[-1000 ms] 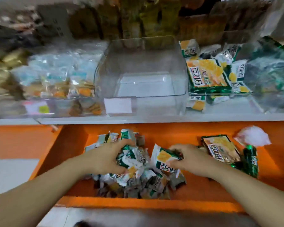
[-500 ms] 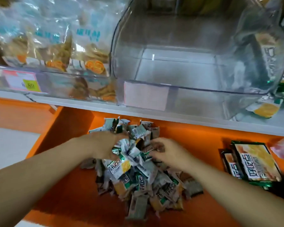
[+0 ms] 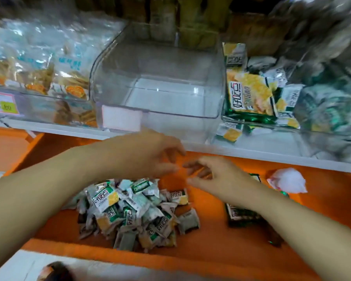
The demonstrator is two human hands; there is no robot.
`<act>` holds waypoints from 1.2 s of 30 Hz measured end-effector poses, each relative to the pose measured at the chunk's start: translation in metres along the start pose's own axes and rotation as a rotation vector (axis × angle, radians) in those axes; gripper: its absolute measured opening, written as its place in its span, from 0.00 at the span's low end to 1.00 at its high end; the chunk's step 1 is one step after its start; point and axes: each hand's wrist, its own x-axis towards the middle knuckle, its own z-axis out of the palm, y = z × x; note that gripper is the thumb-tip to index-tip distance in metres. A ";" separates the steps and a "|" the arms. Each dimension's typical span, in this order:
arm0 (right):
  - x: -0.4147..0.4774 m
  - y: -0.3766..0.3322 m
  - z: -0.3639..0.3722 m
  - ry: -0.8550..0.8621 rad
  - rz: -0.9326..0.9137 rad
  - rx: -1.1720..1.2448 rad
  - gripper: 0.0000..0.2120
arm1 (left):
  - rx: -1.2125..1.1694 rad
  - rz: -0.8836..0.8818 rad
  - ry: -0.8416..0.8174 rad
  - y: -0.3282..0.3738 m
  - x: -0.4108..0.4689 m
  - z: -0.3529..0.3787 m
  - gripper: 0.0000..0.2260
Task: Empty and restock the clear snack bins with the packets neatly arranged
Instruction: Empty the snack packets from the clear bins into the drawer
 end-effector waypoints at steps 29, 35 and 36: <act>0.045 0.039 -0.169 0.618 0.375 0.651 0.08 | -0.294 0.090 0.621 0.035 0.093 0.006 0.16; -0.024 0.025 -0.176 0.828 0.086 0.447 0.14 | -0.243 0.063 0.658 0.038 0.091 0.010 0.16; -0.043 0.025 -0.173 0.806 0.053 0.451 0.14 | -0.219 0.051 0.675 0.040 0.090 0.012 0.16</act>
